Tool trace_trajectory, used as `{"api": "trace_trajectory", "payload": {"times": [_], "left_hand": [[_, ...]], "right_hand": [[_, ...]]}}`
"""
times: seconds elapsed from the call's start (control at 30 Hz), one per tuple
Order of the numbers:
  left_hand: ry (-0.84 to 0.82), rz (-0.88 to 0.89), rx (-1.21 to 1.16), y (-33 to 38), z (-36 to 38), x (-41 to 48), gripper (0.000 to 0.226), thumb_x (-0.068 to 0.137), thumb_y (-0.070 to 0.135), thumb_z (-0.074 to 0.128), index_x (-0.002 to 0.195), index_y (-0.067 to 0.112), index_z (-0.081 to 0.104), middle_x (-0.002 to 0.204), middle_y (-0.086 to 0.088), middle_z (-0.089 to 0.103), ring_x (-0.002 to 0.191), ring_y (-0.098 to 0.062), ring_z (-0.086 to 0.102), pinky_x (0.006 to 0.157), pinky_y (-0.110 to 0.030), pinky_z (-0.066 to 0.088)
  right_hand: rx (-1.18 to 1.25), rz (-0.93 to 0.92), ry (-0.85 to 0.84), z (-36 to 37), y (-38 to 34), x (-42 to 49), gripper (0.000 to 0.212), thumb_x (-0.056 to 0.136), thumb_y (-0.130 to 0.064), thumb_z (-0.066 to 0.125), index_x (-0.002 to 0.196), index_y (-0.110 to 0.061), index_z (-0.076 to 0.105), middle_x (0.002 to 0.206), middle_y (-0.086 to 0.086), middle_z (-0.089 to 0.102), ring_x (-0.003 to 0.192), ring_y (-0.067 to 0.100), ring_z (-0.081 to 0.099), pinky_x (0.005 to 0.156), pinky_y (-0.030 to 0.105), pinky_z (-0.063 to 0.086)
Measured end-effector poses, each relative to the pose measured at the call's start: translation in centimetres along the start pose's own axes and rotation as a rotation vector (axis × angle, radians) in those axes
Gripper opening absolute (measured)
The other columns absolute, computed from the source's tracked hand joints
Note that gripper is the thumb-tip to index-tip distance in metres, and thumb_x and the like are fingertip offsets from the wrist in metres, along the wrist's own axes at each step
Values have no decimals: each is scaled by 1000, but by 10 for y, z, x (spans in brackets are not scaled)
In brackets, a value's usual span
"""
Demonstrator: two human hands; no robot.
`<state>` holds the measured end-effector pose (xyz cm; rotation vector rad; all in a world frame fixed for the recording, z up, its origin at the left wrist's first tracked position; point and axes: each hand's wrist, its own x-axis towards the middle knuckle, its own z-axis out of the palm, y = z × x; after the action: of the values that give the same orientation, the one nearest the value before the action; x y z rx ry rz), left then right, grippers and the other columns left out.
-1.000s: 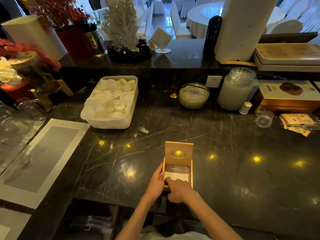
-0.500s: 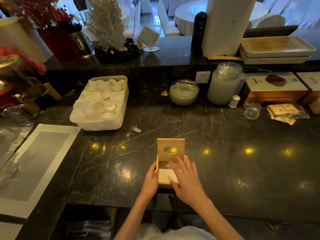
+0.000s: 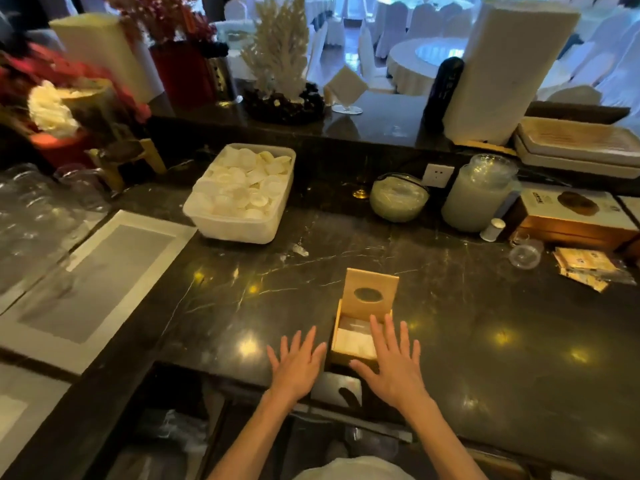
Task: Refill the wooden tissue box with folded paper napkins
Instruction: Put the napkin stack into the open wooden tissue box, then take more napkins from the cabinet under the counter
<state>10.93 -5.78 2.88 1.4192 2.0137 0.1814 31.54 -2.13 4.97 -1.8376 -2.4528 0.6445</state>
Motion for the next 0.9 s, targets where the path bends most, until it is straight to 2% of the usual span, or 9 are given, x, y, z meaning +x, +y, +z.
{"api": "trace_trajectory", "payload": {"times": [0.17,0.27,0.33,0.4,0.47,0.53,0.67,0.8,0.9], "left_hand": [[136,-100,225,-79,3,-66,91,81,76,-11,153,35,27,162,-11,24,151,-39,9,115,-67,0],[158,-127,271,-133,10,-114,83,88,73,10,139,25,55,149,-20,46,142,-47,32,111,-70,12],[156,-138,295,-168,22,-141,85,91,70,6,135,22,60,147,-22,47,141,-46,32,113,-65,7],[205,-150,340,-197,34,-163,75,92,69,22,138,21,57,150,-21,43,149,-42,11,113,-66,6],[245,-134,383,-220,45,-178,70,83,58,63,141,21,53,153,-21,39,151,-36,-10,114,-68,11],[238,-119,383,-237,48,-186,83,70,48,82,143,20,51,154,-22,38,150,-41,4,113,-70,17],[243,-111,390,-264,55,-185,80,72,43,82,143,22,50,155,-19,38,144,-46,28,114,-69,16],[229,-165,410,-288,72,-172,79,77,43,78,146,23,46,157,-17,34,146,-45,22,115,-69,9],[217,-179,451,-301,94,-154,77,93,49,55,155,25,18,164,-17,8,150,-44,-1,115,-68,-4]], "right_hand": [[-59,-300,-6,34,-77,-35,80,91,-67,39,155,-38,1,166,1,-3,151,29,-11,121,56,-1],[-110,-383,-116,68,-114,-67,83,90,-66,40,156,-36,-1,166,5,-6,151,33,-11,121,59,4],[-116,-421,-159,86,-128,-88,85,90,-65,42,155,-36,-4,166,5,-11,150,32,-16,120,56,-2],[-128,-434,-193,99,-139,-104,85,91,-63,45,154,-39,-7,166,4,-11,150,29,-19,120,53,-4],[-157,-437,-222,110,-149,-113,86,91,-60,49,153,-40,-7,166,4,-5,151,27,-15,121,53,-2],[-178,-440,-217,121,-157,-116,87,91,-58,53,154,-38,-3,166,6,5,152,30,-6,122,54,2],[-179,-433,-229,155,-165,-105,83,91,-54,56,155,-35,8,161,5,24,150,27,16,122,51,17],[-182,-442,-229,200,-169,-85,81,91,-58,53,155,-31,12,159,0,28,147,21,23,121,47,23],[-100,-395,-260,231,-173,-68,80,91,-56,54,155,-31,14,159,-4,28,146,16,26,119,42,29]]}}
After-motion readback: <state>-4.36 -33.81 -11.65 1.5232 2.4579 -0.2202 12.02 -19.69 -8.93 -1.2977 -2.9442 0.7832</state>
